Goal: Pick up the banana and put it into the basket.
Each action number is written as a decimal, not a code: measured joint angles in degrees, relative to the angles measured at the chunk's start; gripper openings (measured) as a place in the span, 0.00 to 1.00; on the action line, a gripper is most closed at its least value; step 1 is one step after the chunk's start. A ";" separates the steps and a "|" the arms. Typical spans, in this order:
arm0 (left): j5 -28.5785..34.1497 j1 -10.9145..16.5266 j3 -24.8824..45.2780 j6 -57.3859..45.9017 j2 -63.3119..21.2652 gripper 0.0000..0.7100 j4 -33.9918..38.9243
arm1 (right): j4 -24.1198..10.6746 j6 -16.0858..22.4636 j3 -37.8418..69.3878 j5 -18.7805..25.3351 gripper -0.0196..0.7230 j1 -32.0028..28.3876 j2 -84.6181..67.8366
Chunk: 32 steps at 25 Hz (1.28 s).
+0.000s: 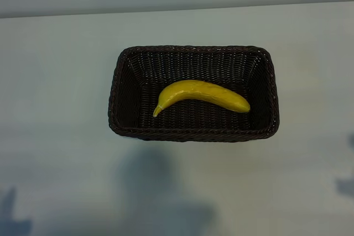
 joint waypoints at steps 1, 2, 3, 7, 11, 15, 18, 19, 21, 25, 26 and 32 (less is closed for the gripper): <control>0.00 0.00 0.00 0.00 0.00 0.82 0.00 | 0.12 0.00 0.00 0.00 0.78 0.00 -1.40; 0.00 0.00 0.00 0.00 0.00 0.82 0.00 | 0.11 0.00 0.00 0.00 0.78 0.00 -3.09; 0.00 0.00 0.00 0.00 0.00 0.82 0.00 | 0.18 0.00 0.00 0.00 0.78 0.00 -4.78; 0.00 0.00 0.00 0.00 0.00 0.82 0.00 | 0.18 0.05 0.00 0.07 0.78 0.00 -10.94; 0.00 0.00 0.00 0.00 0.00 0.82 0.00 | 0.18 0.05 0.00 0.09 0.78 0.00 -16.35; 0.00 0.00 0.00 0.05 0.00 0.82 0.00 | 0.18 0.05 0.00 0.20 0.78 0.00 -18.95; 0.00 0.00 0.00 0.06 0.00 0.82 0.00 | 0.20 0.05 0.04 0.20 0.78 0.00 -18.95; 0.00 0.00 0.00 0.06 0.00 0.82 0.00 | 0.20 0.11 0.04 0.20 0.78 0.00 -18.95; 0.00 0.00 0.00 0.06 0.00 0.82 0.00 | 0.20 0.11 0.04 0.20 0.78 0.00 -18.95; 0.00 0.00 0.00 0.06 0.00 0.82 0.00 | 0.20 0.11 0.04 0.20 0.78 0.00 -18.95; 0.00 0.00 0.00 0.06 0.00 0.82 0.00 | 0.20 0.11 0.04 0.20 0.78 0.04 -18.95; 0.00 0.00 0.00 0.06 0.00 0.82 0.00 | 0.20 0.11 0.04 0.20 0.78 0.04 -18.95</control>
